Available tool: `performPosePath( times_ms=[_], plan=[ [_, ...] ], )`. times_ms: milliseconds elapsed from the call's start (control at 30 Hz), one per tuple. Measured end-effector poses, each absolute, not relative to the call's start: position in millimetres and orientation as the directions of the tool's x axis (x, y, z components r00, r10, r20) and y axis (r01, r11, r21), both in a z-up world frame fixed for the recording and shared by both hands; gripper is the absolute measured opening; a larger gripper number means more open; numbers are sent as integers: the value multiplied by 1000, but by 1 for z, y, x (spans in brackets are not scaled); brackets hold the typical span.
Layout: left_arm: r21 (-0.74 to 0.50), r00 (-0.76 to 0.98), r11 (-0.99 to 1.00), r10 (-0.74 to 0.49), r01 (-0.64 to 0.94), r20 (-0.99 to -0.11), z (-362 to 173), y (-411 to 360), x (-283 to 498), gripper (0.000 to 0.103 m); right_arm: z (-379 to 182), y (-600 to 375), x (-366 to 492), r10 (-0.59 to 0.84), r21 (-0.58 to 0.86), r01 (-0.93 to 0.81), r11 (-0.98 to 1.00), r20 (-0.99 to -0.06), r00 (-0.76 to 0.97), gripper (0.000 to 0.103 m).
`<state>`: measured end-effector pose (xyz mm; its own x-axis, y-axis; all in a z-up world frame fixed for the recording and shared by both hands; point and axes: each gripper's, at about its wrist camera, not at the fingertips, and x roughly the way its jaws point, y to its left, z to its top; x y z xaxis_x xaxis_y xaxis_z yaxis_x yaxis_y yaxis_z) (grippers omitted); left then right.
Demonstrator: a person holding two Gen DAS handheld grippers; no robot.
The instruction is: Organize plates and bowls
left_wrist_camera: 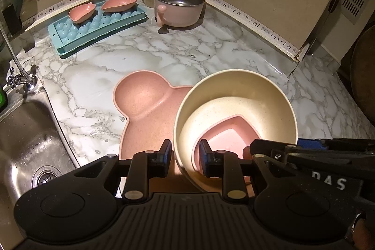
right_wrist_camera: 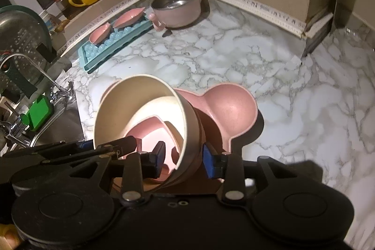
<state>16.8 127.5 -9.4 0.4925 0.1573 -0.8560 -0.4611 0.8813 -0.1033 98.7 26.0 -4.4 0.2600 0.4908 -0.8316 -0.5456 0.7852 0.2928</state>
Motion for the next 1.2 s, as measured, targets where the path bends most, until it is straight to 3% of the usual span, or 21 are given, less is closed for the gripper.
performPosePath(
  times_ms=[100, 167, 300, 467, 700, 767, 1033, 1100, 1167, 1200],
  plan=[
    [-105, 498, 883, 156, -457, -853, -9, 128, 13, 38, -1, 24, 97, 497, 288, -553, 782, -823, 274, 42],
    [-100, 506, 884, 166, -457, -847, -8, 128, 10, 51, 0, 22, 96, 498, 284, -555, 782, -820, 283, 44],
    [-110, 530, 888, 163, -446, -832, -2, 129, 4, 56, 4, 17, 94, 510, 292, -554, 780, -809, 291, 47],
    [-98, 551, 894, 181, -438, -815, 4, 127, -4, 63, 13, 11, 89, 532, 294, -563, 773, -784, 321, 64],
    [-72, 595, 910, 205, -407, -777, 14, 119, -19, 65, 29, 1, 76, 583, 292, -605, 741, -727, 363, 79],
    [-76, 606, 911, 206, -406, -768, 16, 118, -24, 73, 33, -2, 71, 601, 291, -618, 730, -705, 377, 81],
    [-93, 678, 918, 214, -386, -703, 31, 111, -46, 83, 48, -19, 50, 656, 259, -672, 694, -613, 441, 93],
    [-94, 691, 918, 219, -386, -689, 34, 109, -51, 89, 50, -24, 45, 666, 249, -681, 688, -589, 457, 98],
    [-98, 704, 917, 225, -386, -674, 36, 108, -57, 103, 53, -29, 42, 671, 238, -685, 688, -568, 477, 102],
    [-101, 712, 916, 228, -387, -664, 38, 107, -60, 103, 54, -32, 40, 675, 236, -687, 688, -557, 484, 102]
  ],
)
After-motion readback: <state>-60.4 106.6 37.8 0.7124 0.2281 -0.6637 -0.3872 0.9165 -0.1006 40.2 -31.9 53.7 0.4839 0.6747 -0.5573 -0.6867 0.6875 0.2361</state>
